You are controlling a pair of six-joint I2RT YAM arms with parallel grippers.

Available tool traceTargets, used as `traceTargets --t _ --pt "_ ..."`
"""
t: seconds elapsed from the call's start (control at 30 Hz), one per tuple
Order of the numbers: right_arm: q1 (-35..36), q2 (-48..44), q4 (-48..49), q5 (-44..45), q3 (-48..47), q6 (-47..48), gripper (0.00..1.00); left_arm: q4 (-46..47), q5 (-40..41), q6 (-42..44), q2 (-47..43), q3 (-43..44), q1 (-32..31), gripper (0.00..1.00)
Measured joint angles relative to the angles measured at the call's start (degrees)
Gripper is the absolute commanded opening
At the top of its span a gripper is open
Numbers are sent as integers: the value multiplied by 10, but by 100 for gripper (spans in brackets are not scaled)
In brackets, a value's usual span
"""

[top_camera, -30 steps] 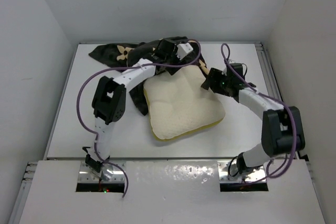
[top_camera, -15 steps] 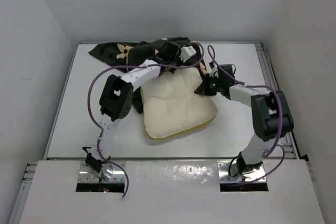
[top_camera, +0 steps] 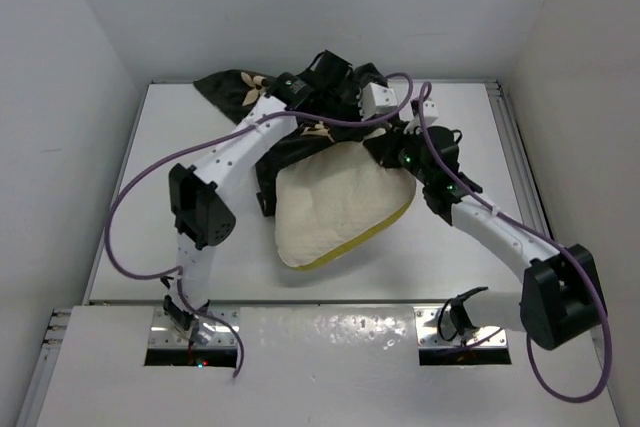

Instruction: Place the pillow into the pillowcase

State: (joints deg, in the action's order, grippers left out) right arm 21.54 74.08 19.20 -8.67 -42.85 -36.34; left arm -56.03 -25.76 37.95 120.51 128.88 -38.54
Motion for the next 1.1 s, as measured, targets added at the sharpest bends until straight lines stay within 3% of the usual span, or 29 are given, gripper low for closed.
traceTargets --t 0.13,0.4,0.43,0.47,0.53,0.57,0.73,0.93,1.1 --pt "12 -33 19 61 16 -18 0 -14 -49 13 -92 -78 5 0" --pt "30 -35 5 211 48 -91 0 -60 -104 42 -166 -110 -3 0" --pt "32 -31 -1 228 49 -103 7 -59 -109 42 -177 -130 -5 0" --pt "34 -26 -5 239 50 -111 29 -49 -113 37 -189 -159 -7 0" --pt "33 -7 -18 238 45 -119 88 -20 -113 8 -209 -216 1 0" --pt "29 6 -35 234 33 -117 96 -1 -105 -16 -213 -239 7 0" --pt "-19 41 -165 175 -50 -69 99 103 14 -141 -213 -315 51 0" --pt "-174 -71 -261 53 -7 -59 99 149 85 -214 -208 -328 63 0" --pt "-177 -123 -329 10 74 -79 99 165 106 -231 -203 -343 41 0"
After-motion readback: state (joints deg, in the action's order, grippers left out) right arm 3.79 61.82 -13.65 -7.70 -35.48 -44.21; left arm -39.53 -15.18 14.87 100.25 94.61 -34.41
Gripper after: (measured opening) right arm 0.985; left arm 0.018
